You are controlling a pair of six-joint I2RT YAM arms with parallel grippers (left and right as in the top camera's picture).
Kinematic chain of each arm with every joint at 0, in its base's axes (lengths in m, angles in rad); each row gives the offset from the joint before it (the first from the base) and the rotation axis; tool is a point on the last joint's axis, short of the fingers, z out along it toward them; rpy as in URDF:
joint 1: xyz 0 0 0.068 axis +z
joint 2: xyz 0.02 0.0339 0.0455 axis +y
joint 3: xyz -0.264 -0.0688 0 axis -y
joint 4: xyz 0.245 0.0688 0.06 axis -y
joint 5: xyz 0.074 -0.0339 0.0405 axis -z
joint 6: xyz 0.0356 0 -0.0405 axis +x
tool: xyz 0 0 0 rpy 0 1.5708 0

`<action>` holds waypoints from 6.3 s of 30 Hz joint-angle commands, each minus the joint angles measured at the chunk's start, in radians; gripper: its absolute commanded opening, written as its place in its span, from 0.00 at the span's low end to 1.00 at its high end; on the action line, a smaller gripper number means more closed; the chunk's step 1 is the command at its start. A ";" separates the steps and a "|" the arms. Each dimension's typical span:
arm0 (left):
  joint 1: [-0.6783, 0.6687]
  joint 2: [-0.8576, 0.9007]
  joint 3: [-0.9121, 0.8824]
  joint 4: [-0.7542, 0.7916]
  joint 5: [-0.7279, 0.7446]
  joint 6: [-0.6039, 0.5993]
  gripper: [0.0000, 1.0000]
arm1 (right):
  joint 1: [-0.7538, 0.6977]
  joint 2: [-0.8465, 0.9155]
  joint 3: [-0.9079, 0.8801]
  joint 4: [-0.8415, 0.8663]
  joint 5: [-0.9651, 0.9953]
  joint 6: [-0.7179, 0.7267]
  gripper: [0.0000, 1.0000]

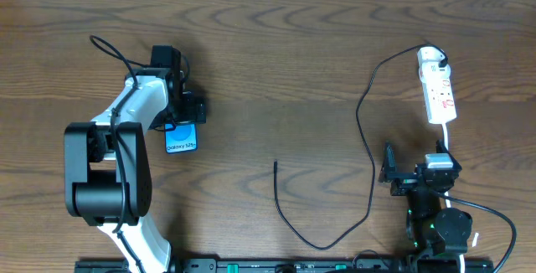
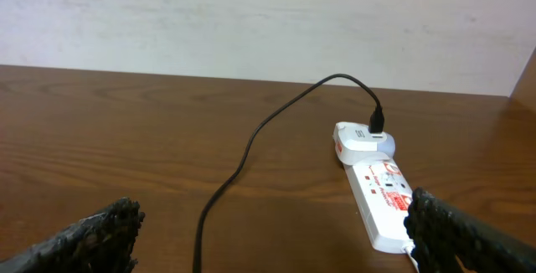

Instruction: Plug charger to phone and switch on socket

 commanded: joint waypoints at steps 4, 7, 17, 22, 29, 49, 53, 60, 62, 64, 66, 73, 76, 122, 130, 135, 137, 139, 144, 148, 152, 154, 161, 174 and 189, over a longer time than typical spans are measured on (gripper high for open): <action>0.000 0.013 -0.020 -0.023 -0.016 0.028 0.98 | 0.009 -0.006 -0.001 -0.004 0.008 -0.012 0.99; 0.000 0.013 -0.020 -0.024 -0.016 0.031 0.98 | 0.009 -0.006 -0.001 -0.004 0.008 -0.012 0.99; 0.000 0.013 -0.037 -0.016 0.006 0.074 0.98 | 0.009 -0.006 -0.001 -0.004 0.008 -0.012 0.99; 0.000 0.013 -0.042 -0.005 0.005 0.074 0.98 | 0.009 -0.006 -0.001 -0.004 0.008 -0.012 0.99; 0.000 0.013 -0.042 -0.005 0.005 0.074 0.98 | 0.009 -0.006 -0.001 -0.004 0.008 -0.012 0.99; 0.000 0.013 -0.051 -0.010 0.006 0.114 0.98 | 0.009 -0.006 -0.001 -0.004 0.008 -0.012 0.99; 0.000 0.013 -0.053 -0.017 0.006 0.114 0.98 | 0.009 -0.006 -0.001 -0.004 0.008 -0.012 0.99; 0.000 0.013 -0.053 -0.018 0.006 0.114 0.98 | 0.009 -0.006 -0.001 -0.004 0.008 -0.012 0.99; 0.000 0.013 -0.053 -0.017 0.006 0.114 0.98 | 0.009 -0.006 -0.001 -0.004 0.008 -0.012 0.99; 0.000 0.013 -0.053 -0.017 0.006 0.114 0.99 | 0.009 -0.006 -0.001 -0.004 0.008 -0.012 0.99; 0.000 0.013 -0.053 -0.017 0.006 0.114 0.99 | 0.009 -0.006 -0.001 -0.004 0.008 -0.012 0.99; 0.000 0.013 -0.053 -0.017 0.006 0.114 0.94 | 0.009 -0.006 -0.001 -0.004 0.008 -0.012 0.99; 0.000 0.013 -0.053 -0.017 0.006 0.114 0.93 | 0.009 -0.006 -0.001 -0.004 0.008 -0.012 0.99; 0.000 0.013 -0.053 -0.016 0.006 0.114 0.68 | 0.009 -0.006 -0.001 -0.004 0.008 -0.012 0.99; 0.000 0.013 -0.053 -0.016 0.006 0.114 0.48 | 0.009 -0.006 -0.001 -0.004 0.008 -0.012 0.99; 0.000 0.013 -0.053 -0.016 0.006 0.114 0.25 | 0.009 -0.006 -0.001 -0.004 0.008 -0.012 0.99; 0.000 0.013 -0.053 -0.016 0.006 0.114 0.19 | 0.009 -0.006 -0.001 -0.004 0.008 -0.012 0.99; 0.000 0.013 -0.053 -0.016 0.006 0.114 0.12 | 0.009 -0.006 -0.001 -0.004 0.008 -0.012 0.99; 0.000 0.012 -0.051 -0.013 0.005 0.114 0.08 | 0.009 -0.006 -0.001 -0.004 0.008 -0.012 0.99; 0.000 0.006 -0.037 -0.026 0.006 0.114 0.08 | 0.009 -0.006 -0.001 -0.004 0.008 -0.012 0.99; 0.000 -0.013 -0.018 -0.036 0.006 0.114 0.08 | 0.009 -0.006 -0.001 -0.004 0.008 -0.012 0.99; 0.000 -0.026 -0.002 -0.051 0.006 0.114 0.08 | 0.009 -0.006 -0.001 -0.004 0.008 -0.012 0.99; 0.000 -0.051 0.050 -0.100 0.006 0.113 0.08 | 0.009 -0.006 -0.001 -0.004 0.008 -0.012 0.99; 0.000 -0.146 0.064 -0.103 0.066 0.076 0.08 | 0.009 -0.006 -0.001 -0.004 0.008 -0.012 0.99; 0.000 -0.182 0.064 0.058 0.858 -0.144 0.08 | 0.009 -0.006 -0.001 -0.004 0.008 -0.012 0.99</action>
